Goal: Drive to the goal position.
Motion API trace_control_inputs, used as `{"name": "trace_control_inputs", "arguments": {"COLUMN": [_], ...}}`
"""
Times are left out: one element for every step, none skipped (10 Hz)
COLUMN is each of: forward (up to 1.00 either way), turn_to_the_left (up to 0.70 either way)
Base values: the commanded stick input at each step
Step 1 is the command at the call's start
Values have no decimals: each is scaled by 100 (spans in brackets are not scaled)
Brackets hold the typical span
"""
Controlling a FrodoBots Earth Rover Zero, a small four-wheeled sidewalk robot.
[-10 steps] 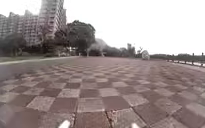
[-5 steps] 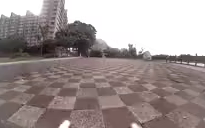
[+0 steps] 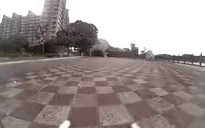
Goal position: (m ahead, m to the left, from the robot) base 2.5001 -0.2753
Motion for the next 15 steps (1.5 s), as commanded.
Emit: {"name": "trace_control_inputs", "arguments": {"forward": [70,70,70,70,70,70,70,70,70,70,70,70,70,70,70], "turn_to_the_left": [10,7,-25,-25,-25,-10,10,10,10,11,11,11,11,11,11]}}
